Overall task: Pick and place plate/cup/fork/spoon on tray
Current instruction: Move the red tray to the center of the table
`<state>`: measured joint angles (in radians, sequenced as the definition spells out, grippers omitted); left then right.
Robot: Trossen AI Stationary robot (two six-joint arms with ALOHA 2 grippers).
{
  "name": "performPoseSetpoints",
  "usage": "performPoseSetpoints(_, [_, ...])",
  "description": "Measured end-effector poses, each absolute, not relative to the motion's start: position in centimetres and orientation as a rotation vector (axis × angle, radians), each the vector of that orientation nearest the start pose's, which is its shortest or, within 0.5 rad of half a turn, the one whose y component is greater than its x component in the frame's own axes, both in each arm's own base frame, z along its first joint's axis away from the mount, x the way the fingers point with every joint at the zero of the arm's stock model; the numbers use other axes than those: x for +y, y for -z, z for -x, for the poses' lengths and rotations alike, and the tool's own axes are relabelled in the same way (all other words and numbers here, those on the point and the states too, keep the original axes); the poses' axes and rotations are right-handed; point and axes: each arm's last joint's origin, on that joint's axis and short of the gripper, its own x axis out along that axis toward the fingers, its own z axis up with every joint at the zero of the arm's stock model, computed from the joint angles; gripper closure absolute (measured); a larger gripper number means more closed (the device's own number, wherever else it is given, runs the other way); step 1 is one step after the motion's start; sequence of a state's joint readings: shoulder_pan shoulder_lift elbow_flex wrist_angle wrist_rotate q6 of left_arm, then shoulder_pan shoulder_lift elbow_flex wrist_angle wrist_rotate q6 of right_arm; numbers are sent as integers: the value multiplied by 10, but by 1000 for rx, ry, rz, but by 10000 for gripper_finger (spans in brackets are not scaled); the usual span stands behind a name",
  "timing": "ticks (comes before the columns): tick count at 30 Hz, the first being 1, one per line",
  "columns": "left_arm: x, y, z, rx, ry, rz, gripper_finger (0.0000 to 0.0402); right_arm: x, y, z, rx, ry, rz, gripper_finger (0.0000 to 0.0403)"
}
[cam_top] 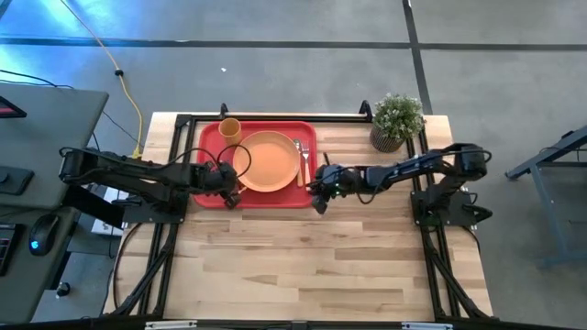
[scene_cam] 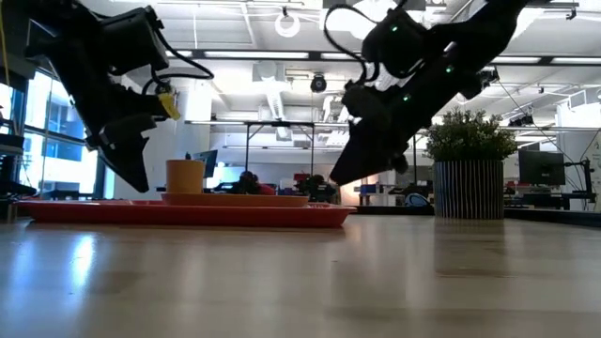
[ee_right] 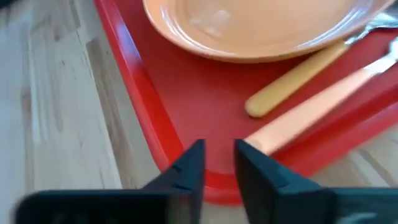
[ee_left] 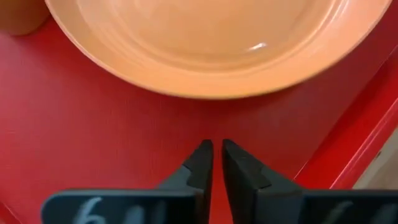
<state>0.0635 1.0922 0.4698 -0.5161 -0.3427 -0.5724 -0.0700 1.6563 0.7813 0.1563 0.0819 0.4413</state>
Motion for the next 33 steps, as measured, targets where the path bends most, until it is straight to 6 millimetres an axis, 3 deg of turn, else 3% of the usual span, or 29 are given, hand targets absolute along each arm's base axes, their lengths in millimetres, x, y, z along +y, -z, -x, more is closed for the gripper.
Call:
performPoseSetpoints(4, [21, -155, -171, 1001, -670, 343, 398, -25, -145, -335, 704, 283, -392, 391])
performPoseSetpoints(15, [22, -136, -180, 1085, -698, 324, 401, -30, -135, -374, 905, 294, -279, 400])
performPoseSetpoints(23, [18, -126, -190, 1100, -624, 382, 401, -26, -128, -366, 1009, 262, -298, 402])
performPoseSetpoints(33, [1, -130, -202, 1030, -456, 429, 401, -11, -129, -357, 1110, 239, -310, 403])
